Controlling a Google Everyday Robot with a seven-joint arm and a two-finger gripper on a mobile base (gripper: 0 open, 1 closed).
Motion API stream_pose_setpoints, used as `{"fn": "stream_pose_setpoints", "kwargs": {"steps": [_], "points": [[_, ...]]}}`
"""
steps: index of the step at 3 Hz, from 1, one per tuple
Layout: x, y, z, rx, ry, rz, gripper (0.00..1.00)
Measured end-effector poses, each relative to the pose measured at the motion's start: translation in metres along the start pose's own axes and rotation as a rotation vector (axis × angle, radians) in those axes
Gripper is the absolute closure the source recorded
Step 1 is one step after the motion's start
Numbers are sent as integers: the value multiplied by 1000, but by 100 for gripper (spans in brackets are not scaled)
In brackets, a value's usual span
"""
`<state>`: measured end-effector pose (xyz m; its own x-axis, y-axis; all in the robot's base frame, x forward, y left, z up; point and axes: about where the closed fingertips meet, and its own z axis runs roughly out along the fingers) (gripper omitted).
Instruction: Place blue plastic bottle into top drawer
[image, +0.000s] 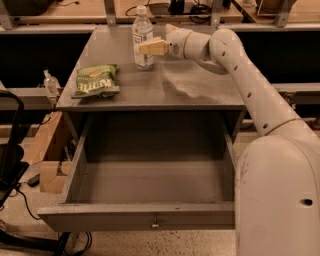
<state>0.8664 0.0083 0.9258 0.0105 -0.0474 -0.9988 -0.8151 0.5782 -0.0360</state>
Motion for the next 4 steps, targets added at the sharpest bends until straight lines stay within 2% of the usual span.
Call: {"fn": "stream_pose_setpoints", "kwargs": {"steps": [2,3,4], "points": [[-6,1,17,-21,-2,-11,51],[-5,4,21,-27,-2,-9,80],[-4,6,23,-31,-2,-8,100]]}}
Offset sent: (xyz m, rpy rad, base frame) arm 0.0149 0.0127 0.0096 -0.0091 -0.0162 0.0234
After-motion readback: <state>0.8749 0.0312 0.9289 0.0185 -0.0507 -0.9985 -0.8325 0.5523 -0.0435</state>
